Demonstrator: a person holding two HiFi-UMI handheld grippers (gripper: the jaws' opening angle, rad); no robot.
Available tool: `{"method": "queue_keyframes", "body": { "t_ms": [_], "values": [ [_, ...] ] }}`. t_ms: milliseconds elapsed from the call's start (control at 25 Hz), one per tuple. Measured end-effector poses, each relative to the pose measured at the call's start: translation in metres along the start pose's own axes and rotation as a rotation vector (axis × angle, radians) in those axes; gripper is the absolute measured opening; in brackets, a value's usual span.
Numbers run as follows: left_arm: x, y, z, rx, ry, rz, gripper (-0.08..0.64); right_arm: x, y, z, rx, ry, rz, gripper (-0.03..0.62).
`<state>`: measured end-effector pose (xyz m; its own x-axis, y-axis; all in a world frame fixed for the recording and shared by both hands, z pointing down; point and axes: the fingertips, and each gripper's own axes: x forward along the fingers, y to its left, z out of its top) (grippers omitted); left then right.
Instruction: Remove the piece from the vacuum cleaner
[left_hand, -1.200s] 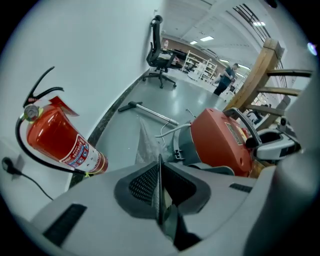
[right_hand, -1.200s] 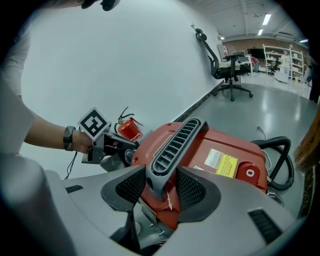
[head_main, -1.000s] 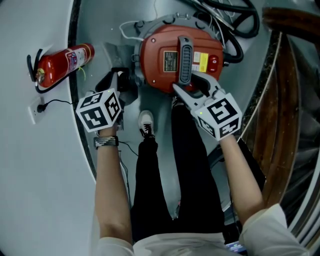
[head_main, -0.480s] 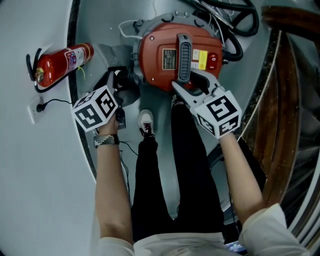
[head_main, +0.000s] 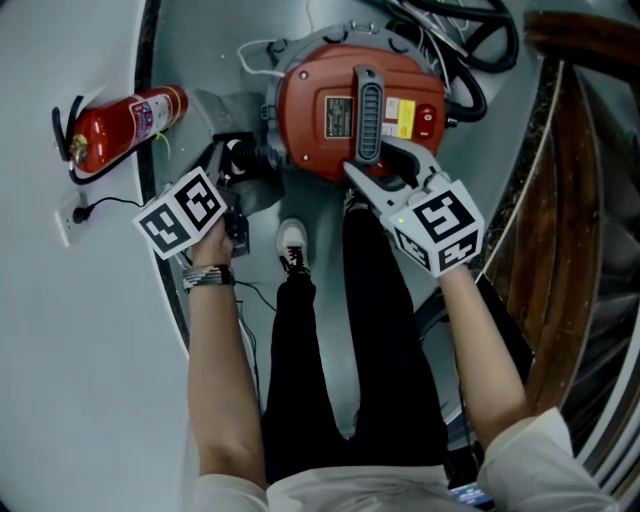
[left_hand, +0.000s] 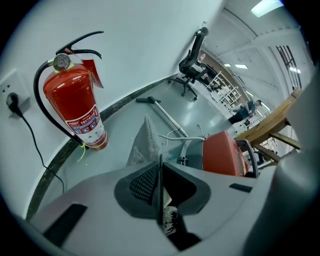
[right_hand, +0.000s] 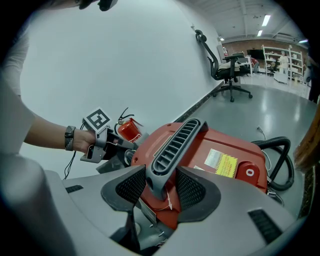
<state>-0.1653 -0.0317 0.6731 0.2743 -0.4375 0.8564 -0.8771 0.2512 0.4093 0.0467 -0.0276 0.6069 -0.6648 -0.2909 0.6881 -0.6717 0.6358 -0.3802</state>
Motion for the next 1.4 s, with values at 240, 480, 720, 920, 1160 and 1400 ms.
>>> {"method": "queue_keyframes", "body": {
  "t_ms": [240,480,720,920,1160,1400],
  "values": [
    [0.003,0.006,-0.001,-0.098,0.000,-0.041,0.034,0.000,0.000,0.001,-0.004,-0.008,-0.004,0.201],
    [0.004,0.007,0.000,-0.076,0.006,-0.051,0.034,0.000,0.000,0.001,-0.007,-0.012,-0.007,0.201],
    [0.006,0.001,0.002,0.144,0.046,-0.029,0.034,0.000,-0.001,0.001,-0.007,-0.015,-0.015,0.201],
    [0.004,-0.005,0.004,0.322,0.064,-0.055,0.035,0.001,0.000,0.001,-0.007,-0.011,-0.013,0.201],
    [0.004,-0.014,0.005,0.532,0.100,-0.026,0.038,0.000,0.000,0.000,-0.008,-0.004,-0.015,0.201],
    [0.006,-0.014,0.006,0.586,0.103,0.014,0.041,0.000,0.000,0.000,-0.010,-0.010,-0.017,0.201]
  ]
}}
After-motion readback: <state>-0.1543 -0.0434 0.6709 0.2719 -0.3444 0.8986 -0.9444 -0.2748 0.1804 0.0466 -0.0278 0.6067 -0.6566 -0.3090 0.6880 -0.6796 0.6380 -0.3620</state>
